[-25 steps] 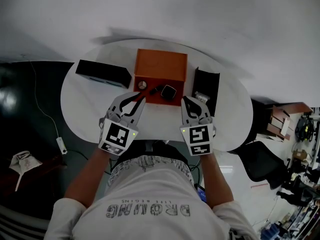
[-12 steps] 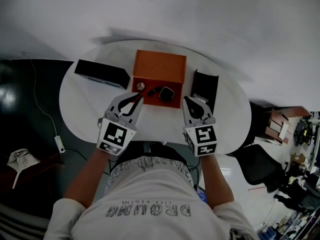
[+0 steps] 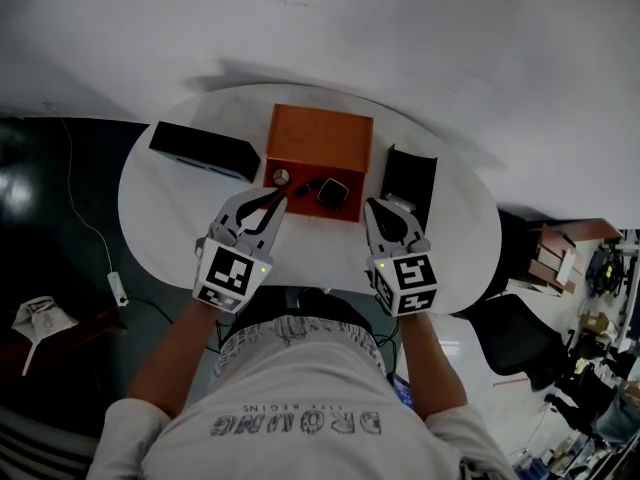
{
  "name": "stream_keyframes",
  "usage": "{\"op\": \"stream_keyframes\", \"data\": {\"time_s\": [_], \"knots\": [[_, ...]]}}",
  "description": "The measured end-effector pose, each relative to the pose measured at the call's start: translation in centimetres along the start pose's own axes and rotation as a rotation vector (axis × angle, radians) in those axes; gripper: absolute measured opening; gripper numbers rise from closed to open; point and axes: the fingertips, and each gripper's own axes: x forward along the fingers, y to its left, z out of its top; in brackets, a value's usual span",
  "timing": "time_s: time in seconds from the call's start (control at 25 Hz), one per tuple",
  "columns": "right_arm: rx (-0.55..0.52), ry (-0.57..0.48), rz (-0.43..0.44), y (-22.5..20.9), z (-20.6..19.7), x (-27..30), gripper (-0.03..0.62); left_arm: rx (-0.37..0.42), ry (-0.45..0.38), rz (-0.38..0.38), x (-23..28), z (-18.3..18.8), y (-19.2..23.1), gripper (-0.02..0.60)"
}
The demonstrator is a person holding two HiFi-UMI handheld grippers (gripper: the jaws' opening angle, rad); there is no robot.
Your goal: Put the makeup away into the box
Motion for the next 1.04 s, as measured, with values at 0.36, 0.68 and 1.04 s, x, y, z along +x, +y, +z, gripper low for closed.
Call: {"op": "stream_keyframes", "data": {"time_s": [0.36, 0.68, 1.04], "knots": [[0.013, -0.016, 0.018, 0.33, 0.27, 0.08, 0.006, -0.009, 0.002, 0.005, 0.02, -0.23, 0.11, 0.035], [0.021, -0.022, 0.027, 0.44, 0.09, -0.22, 0.006, -0.016, -0.002, 0.016, -0.16, -0.24, 0.08, 0.035], [0.018, -0.026, 0.032, 0.64, 0.38, -0.43, 0.006, -0.017, -0.006, 0.020, -0.39, -0.05, 0.13, 0.035]]}}
